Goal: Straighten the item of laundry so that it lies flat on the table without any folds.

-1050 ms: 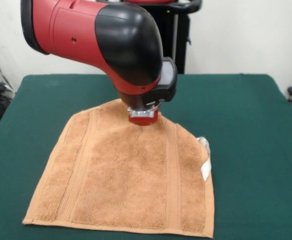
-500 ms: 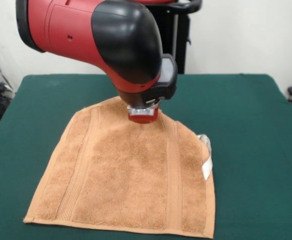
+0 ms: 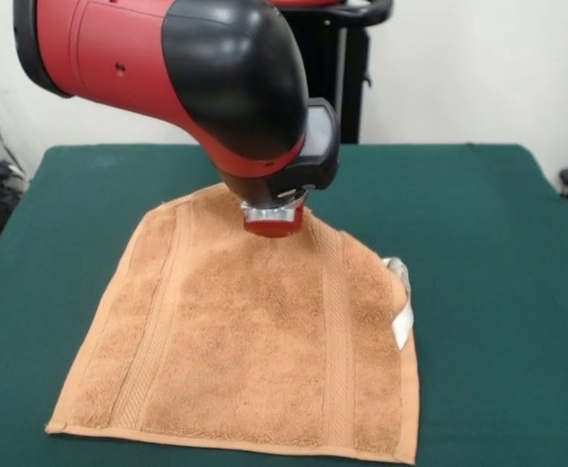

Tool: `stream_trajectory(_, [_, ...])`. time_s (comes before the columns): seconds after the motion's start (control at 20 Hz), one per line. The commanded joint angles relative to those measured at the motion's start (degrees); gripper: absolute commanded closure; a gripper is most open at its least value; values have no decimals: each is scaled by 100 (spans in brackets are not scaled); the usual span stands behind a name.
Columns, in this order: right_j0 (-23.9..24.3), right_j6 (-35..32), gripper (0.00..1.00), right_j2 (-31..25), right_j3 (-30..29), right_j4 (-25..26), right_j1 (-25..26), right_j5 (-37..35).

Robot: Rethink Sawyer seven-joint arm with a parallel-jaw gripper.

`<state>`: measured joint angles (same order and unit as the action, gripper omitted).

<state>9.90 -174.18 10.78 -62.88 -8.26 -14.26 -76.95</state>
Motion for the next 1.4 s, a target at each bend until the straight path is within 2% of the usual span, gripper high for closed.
stream_trajectory(0.05, [-43, -336, 100, -456, 195, -187, 6, -754])
stream_trajectory(0.8, [28, -271, 100, -471, 623, -160, 202, -1197])
stream_trajectory(0.95, [77, -102, 100, -507, 798, -92, 314, -1299])
stream_trajectory(1.05, [166, 252, 100, -569, 821, -1, 356, -1215])
stream_trajectory(1.4, [246, 472, 100, -607, 1113, 90, 464, -1548])
